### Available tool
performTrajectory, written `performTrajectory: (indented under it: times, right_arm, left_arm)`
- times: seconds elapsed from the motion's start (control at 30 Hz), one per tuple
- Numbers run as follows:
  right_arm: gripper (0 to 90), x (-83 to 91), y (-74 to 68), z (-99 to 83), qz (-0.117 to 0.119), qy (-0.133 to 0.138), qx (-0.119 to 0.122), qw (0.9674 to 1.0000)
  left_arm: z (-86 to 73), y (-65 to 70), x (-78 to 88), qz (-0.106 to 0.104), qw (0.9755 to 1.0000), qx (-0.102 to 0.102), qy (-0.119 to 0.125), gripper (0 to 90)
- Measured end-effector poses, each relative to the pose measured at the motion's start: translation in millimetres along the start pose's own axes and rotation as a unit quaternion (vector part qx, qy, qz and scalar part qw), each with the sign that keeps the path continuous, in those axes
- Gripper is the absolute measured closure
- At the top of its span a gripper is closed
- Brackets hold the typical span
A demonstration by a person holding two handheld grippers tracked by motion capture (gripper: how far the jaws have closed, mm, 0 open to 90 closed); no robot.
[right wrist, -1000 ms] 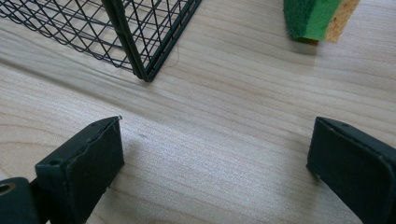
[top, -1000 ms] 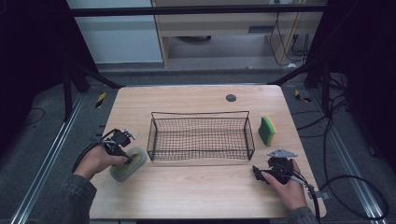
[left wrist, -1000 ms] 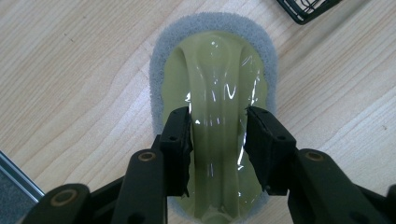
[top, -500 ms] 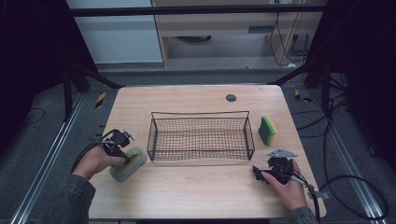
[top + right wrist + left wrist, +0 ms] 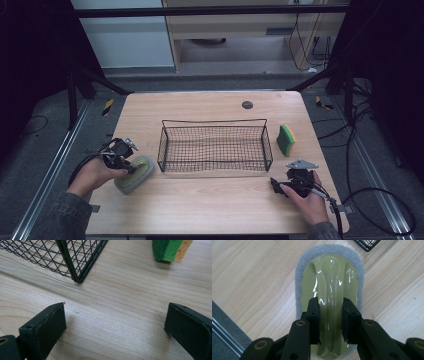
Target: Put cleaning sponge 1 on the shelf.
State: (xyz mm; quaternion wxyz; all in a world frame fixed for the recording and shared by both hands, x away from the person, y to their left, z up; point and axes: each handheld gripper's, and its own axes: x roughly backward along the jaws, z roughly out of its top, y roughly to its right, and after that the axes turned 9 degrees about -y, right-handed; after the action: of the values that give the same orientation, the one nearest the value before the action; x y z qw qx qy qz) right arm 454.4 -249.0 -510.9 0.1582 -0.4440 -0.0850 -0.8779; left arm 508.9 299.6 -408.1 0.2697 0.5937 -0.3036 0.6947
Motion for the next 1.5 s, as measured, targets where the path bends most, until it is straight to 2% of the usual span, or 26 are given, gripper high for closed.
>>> performTrajectory:
  times: [0.17,0.2,0.3,0.33,0.5,0.53,0.73,0.8,1.07,1.17,1.3,1.37,1.43,1.5]
  right_arm:
    - [3.7,0.0,0.0,-0.8,0.001,0.003,0.000,1.0000]
    - [3.7,0.0,0.0,-1.1,0.000,0.004,0.000,1.0000]
    - [3.7,-0.1,-0.1,-1.6,0.000,0.007,-0.001,1.0000]
    - [3.6,-0.2,-0.1,-1.7,-0.001,0.007,-0.001,1.0000]
    - [3.7,0.0,-0.4,-1.8,-0.001,0.007,-0.002,1.0000]
    - [3.7,0.1,-0.7,-1.9,0.000,0.007,-0.004,1.0000]
    - [3.7,-0.1,-0.2,-2.1,0.001,0.009,0.000,1.0000]
    - [3.7,-0.1,-0.2,-2.2,0.001,0.009,-0.001,1.0000]
    - [3.7,-0.1,-0.4,-2.4,0.001,0.010,-0.001,1.0000]
    - [3.7,0.0,-0.4,-2.5,0.002,0.010,-0.002,0.9999]
    - [3.7,-0.5,0.0,-2.8,0.000,0.013,0.001,0.9999]
    - [3.7,-0.5,-0.2,-3.0,-0.001,0.013,0.000,0.9999]
    - [3.7,-0.5,-0.3,-3.1,-0.001,0.013,0.000,0.9999]
    - [3.7,-0.5,-0.2,-3.0,-0.002,0.013,0.001,0.9999]
  left_arm:
    - [-4.5,1.4,9.7,0.016,0.9996,-0.017,0.016,70.6]
    - [-6.5,2.6,14.9,0.022,0.9991,-0.024,0.025,70.6]
    - [-8.0,3.5,19.8,0.026,0.9985,-0.034,0.033,70.6]
    - [-8.8,4.6,25.4,0.033,0.9974,-0.049,0.041,70.6]
    - [-8.5,4.3,37.3,0.047,0.9958,-0.063,0.048,70.6]
    - [-7.5,3.7,43.1,0.052,0.9948,-0.070,0.053,70.6]
    - [-3.5,-3.2,68.7,0.064,0.9923,-0.073,0.077,70.6]
    - [-1.6,-3.6,72.8,0.069,0.9918,-0.075,0.077,70.6]
    - [9.8,-2.1,72.3,0.070,0.9905,-0.088,0.080,70.7]
    - [12.3,-2.6,77.2,0.077,0.9894,-0.092,0.082,70.7]
    - [15.9,-1.7,87.5,0.087,0.9887,-0.087,0.085,70.6]
    - [18.9,2.1,95.5,0.085,0.9871,-0.092,0.099,70.6]
    - [23.1,6.0,101.5,0.093,0.9850,-0.104,0.102,70.6]
    - [26.7,7.0,105.6,0.091,0.9841,-0.107,0.108,70.6]
